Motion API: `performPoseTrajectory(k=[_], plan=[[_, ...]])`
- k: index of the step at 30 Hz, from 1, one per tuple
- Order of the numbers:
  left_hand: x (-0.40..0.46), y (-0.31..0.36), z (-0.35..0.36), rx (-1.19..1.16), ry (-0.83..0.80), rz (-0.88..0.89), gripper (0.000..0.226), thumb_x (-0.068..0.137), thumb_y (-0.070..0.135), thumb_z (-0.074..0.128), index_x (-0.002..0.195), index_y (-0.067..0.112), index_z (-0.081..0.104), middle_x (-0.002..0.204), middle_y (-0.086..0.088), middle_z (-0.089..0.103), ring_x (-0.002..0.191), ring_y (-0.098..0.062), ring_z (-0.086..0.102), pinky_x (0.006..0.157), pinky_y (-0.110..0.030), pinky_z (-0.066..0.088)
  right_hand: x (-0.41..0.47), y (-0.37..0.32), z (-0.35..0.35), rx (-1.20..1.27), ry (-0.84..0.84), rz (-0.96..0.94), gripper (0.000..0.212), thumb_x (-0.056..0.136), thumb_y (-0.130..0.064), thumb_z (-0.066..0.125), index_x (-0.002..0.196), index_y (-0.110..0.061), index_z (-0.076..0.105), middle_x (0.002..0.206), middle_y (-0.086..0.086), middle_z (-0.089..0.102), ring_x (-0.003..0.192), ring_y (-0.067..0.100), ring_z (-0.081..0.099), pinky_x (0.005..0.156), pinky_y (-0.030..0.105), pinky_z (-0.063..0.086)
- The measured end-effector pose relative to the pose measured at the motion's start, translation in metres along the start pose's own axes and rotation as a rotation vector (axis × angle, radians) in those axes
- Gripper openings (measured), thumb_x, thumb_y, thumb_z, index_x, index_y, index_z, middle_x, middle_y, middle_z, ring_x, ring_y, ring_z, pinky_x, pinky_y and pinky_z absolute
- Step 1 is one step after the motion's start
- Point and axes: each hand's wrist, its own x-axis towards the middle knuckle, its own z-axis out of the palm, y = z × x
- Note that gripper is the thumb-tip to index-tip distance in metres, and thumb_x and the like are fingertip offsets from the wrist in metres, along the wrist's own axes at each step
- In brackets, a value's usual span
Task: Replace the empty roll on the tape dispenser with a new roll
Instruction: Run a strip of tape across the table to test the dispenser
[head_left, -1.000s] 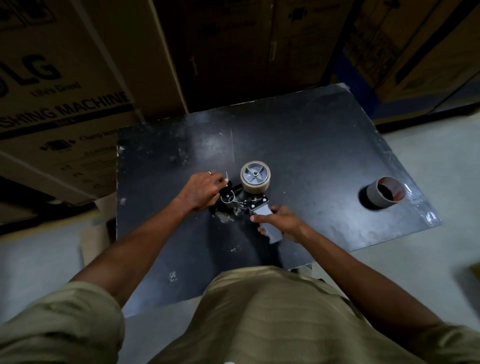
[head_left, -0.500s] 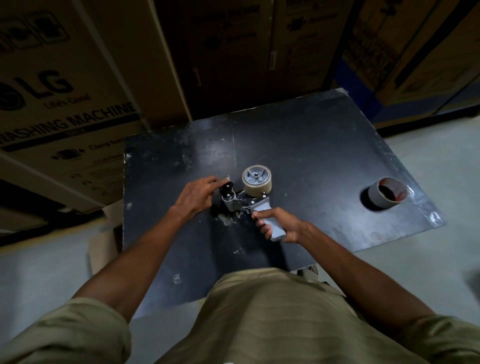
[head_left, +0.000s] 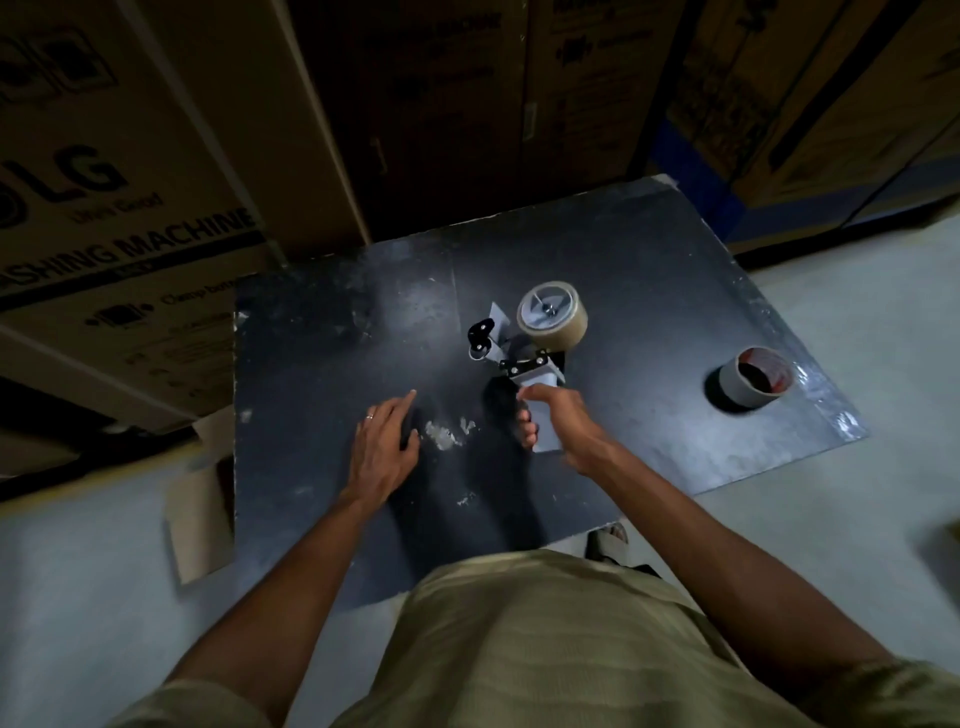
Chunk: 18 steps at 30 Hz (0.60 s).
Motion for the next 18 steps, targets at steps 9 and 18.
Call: performPoseTrajectory(k=[9,18], plan=[[-0.024,0.013,0.009,0.018,-0.021,-0.070,0.059,0.089,0.018,0.056,0.146,0.008,0.045,0.149,-0.012,0.048,0.140,-0.030,0.042,0.110,-0.050,0.039,0.031,0.015,0.018,-0.656,0.408,-0.379,0.038,0.080,-0.042,0.054,0.068,-0.007,0.063,0.060,0.007,0.068,0.054,0.028,0.066,0.053,0.041,0.056],[-0.037,0.018,0.010,0.022,-0.066,-0.095,0.053,0.094,0.014,0.053,0.146,0.010,0.046,0.158,-0.004,0.036,0.148,-0.021,0.029,0.111,-0.048,0.034,0.040,0.045,0.002,-1.002,0.410,-0.405,0.034,0.096,-0.031,0.058,0.105,0.002,0.058,0.108,0.027,0.066,0.099,0.045,0.062,0.080,0.043,0.049]])
